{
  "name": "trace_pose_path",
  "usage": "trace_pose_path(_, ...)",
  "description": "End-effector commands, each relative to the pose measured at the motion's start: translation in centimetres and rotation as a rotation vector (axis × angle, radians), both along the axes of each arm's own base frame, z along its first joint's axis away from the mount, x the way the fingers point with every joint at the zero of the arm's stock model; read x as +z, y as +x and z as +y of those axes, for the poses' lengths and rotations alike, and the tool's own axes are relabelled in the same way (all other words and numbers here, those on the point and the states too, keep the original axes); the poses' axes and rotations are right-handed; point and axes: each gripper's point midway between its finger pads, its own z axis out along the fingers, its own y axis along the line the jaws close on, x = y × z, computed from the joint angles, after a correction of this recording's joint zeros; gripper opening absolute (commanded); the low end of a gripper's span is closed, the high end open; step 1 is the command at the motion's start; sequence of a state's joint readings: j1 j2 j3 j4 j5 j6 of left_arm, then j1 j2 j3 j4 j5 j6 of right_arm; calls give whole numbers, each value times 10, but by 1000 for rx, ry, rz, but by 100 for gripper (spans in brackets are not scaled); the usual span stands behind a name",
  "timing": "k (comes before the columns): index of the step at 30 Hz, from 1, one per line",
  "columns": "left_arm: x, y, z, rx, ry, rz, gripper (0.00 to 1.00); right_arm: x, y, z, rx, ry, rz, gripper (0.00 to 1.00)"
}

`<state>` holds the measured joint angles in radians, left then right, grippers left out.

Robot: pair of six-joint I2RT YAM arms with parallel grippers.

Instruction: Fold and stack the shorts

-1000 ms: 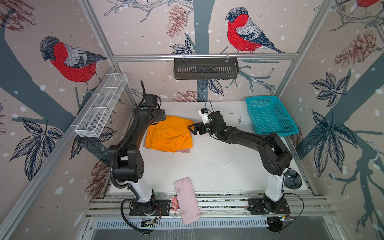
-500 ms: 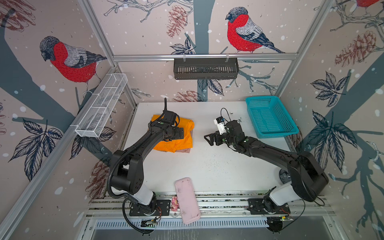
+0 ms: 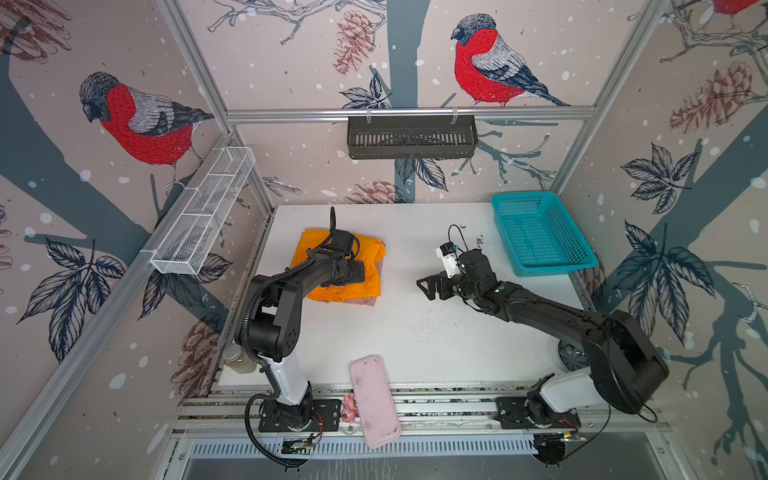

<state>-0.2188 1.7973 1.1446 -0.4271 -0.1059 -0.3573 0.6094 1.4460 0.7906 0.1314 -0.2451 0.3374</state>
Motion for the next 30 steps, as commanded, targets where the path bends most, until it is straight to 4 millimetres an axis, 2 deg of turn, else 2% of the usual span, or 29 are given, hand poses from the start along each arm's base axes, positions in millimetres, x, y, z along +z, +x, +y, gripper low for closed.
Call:
trace_pose_path(1,-2,19,34,61,68,-44,97,3,0,2,7,11,-7,100)
trace_pose_path(4,0,42,53,92,67,-83,97,2,2,1,3,2,-7,99)
trace_pose_path(7,4,74,64,77,94,-125,97,1,6,1,-1,-9,-5,100)
trace_pose_path(11,-1,114,87,16,267,-169,97,4,11,0,-16,-11,-12,100)
trace_pose_path(17,-8,150,108,-77,345,-191,97,5,16,-1,-43,-2,-16,100)
trace_pose_path(22,-6,160,119,-95,334,-192,97,1,25,-4,-69,-25,-23,100)
trace_pose_path(25,6,160,118,-93,303,-210,97,8,37,-12,-99,-31,-53,100)
trace_pose_path(28,42,154,110,-76,270,-299,97,25,50,-26,-141,-37,-111,100)
trace_pose_path(30,75,144,108,-42,254,-376,97,38,58,-42,-180,-40,-147,100)
